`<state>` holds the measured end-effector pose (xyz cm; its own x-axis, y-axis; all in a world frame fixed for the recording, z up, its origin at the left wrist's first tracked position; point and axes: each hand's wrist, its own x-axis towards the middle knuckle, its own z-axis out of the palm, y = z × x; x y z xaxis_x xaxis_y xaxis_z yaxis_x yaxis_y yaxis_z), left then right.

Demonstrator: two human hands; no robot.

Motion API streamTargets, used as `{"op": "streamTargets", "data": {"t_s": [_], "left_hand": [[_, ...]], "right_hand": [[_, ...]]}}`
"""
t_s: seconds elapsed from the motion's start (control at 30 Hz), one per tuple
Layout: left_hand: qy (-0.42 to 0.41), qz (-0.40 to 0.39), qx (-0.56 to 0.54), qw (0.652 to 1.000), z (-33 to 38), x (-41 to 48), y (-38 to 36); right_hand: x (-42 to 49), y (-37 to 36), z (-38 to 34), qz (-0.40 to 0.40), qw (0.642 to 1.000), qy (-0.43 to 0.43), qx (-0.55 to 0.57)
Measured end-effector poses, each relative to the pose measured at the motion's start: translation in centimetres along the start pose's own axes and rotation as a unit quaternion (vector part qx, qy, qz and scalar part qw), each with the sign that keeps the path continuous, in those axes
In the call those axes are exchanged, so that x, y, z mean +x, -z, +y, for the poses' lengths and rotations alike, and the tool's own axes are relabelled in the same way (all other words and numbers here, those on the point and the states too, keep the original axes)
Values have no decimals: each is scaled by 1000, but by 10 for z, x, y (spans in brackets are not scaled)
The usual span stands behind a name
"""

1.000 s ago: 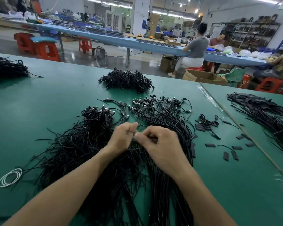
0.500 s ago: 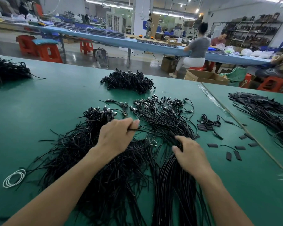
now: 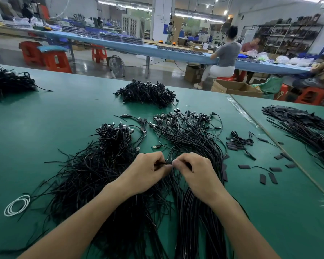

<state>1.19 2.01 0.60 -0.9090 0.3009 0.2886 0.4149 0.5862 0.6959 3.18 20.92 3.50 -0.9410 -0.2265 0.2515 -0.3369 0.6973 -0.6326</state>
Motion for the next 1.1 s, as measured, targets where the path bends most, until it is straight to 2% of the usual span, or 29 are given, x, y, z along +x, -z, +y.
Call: {"op": "streamTargets", "data": {"t_s": [0.07, 0.17, 0.33, 0.43, 0.57, 0.67, 0.73, 0.8, 0.87, 0.97, 1.0, 1.03, 1.1], "left_hand": [[5, -30, -77, 997, 5, -2, -1], [30, -119, -188, 974, 11, -6, 2], [100, -213, -285, 929, 24, -9, 7], [125, -234, -340, 902, 33, -9, 8], [143, -273, -421, 853, 39, -10, 14], [145, -295, -479, 814, 40, -10, 20], [147, -266, -515, 802, 41, -9, 21], [142, -202, -558, 792, 44, -5, 21], [148, -111, -604, 775, 45, 1, 20], [154, 32, -678, 718, 40, 10, 18], [145, 69, -674, 721, 37, 12, 15], [130, 94, -649, 744, 33, 12, 12], [98, 118, -548, 823, 26, 11, 2]], "right_hand": [[-1, 3, -1, 20, 998, 10, 57], [-3, 10, -1, 40, 991, 18, 130], [0, 10, -1, 23, 983, 24, 181], [2, 6, -5, 6, 969, 31, 243], [4, 6, -5, 69, 955, 33, 287], [5, 4, -4, 102, 935, 3, 339], [5, 1, -4, 104, 933, -15, 343], [3, -3, -5, 78, 950, -36, 299], [-1, -8, -5, 22, 973, -52, 223], [-8, -14, -7, -89, 991, -38, 97], [-11, -14, -9, -123, 990, -25, 69], [-13, -13, -12, -150, 987, -16, 52], [-15, -10, -18, -174, 984, -7, 37]]}}
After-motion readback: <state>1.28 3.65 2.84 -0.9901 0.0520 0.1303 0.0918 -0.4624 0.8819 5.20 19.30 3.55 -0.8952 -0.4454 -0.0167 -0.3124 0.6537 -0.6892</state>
